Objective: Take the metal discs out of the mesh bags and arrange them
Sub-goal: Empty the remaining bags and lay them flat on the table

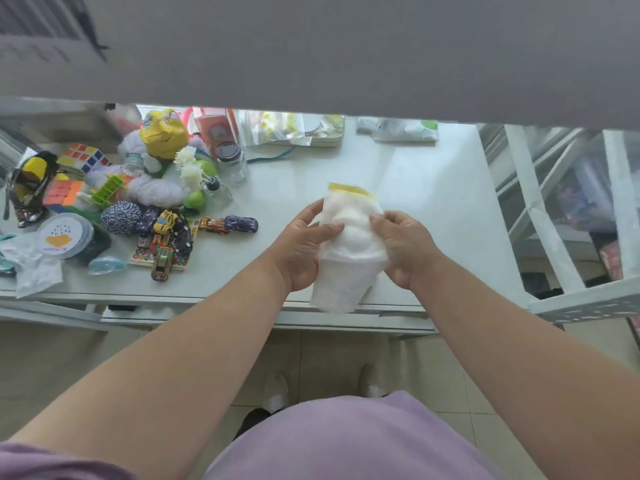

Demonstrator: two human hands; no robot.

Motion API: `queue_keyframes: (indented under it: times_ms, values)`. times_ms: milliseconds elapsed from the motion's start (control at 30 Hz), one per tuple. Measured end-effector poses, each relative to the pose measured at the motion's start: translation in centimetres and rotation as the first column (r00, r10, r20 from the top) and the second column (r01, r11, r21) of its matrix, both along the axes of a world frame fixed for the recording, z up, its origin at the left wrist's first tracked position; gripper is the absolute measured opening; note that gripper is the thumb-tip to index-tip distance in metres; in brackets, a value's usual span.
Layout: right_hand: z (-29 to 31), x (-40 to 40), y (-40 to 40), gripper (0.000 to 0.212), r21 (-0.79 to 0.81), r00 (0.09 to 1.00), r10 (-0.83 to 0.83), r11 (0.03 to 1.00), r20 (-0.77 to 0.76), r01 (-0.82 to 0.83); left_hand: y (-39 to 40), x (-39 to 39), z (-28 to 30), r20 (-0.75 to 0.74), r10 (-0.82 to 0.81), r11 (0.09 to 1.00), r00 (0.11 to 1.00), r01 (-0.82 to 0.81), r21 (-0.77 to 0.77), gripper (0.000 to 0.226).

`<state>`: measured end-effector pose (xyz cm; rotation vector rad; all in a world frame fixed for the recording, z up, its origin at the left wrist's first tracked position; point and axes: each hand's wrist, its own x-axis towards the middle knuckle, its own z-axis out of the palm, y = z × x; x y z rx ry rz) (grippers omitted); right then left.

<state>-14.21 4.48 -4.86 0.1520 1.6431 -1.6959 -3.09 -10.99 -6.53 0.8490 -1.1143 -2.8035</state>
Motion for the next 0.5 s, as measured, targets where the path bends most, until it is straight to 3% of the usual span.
queue_keyframes:
  times_ms: [200,400,500]
  values:
    - [-0.1,-4.4,3.6,0.004,0.016,0.999,-0.003,1.0,-0.05,0.004,4.7,-3.5,0.7,0.006,-0.031,0.998,1.0,0.031,-0.06,0.052]
    - [-2.4,-7.6,5.9,0.006,0.095,0.991,-0.037,0.994,-0.132,0.05,7.6,-4.7,-0.1,0.025,-0.014,0.998,1.0,0.015,-0.061,0.06]
    - [-3.4,-8.9,7.4,0.02,0.128,0.99,-0.02,0.991,-0.14,0.039,8.3,-5.1,-0.7,0.068,0.019,0.999,0.997,-0.016,-0.044,0.069]
